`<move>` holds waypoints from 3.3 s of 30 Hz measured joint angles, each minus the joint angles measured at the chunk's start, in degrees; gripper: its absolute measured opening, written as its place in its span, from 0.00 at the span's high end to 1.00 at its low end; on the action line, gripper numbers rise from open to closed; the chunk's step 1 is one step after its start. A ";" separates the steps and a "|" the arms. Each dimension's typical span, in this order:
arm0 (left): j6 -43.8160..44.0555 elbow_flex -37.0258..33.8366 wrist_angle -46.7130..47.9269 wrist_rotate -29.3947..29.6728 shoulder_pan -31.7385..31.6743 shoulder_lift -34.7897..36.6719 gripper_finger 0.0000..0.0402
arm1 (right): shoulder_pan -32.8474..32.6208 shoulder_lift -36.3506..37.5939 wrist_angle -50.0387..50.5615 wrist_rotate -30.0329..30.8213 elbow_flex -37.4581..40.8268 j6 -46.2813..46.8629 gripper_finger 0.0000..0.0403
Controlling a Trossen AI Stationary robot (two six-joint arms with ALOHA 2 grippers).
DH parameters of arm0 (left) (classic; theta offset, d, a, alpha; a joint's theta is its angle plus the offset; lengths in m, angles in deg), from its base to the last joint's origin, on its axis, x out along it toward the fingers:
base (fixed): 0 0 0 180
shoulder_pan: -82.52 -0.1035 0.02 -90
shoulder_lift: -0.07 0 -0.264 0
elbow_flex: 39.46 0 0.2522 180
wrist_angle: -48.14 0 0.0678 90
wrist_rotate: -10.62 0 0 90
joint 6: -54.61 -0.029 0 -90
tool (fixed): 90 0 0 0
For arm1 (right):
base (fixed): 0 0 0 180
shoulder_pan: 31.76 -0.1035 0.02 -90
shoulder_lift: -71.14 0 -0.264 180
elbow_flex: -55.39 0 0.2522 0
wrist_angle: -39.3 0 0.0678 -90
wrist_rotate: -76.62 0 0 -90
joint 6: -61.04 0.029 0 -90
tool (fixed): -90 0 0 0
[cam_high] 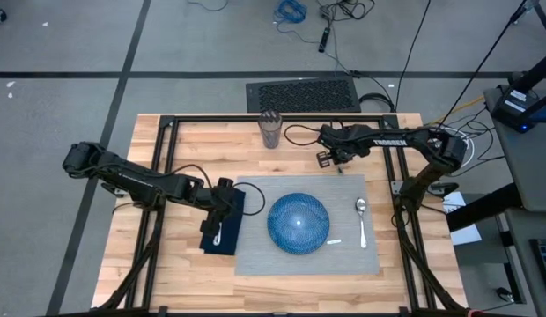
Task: Set table place
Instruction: Put the silver knife to the left of the silver spoon on the gray placemat
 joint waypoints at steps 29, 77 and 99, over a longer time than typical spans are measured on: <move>-10.43 12.35 -4.78 4.00 -6.86 -3.72 0.57 | -0.63 0.13 -3.71 -4.09 -0.13 -1.20 0.69; -11.93 75.30 41.22 -22.80 -21.21 -26.17 0.50 | -1.38 -0.15 -6.99 -10.45 7.50 -7.06 1.00; -10.86 75.05 45.29 -17.66 -19.48 -23.93 0.50 | -7.31 -0.50 2.48 -6.89 -3.93 -4.68 0.99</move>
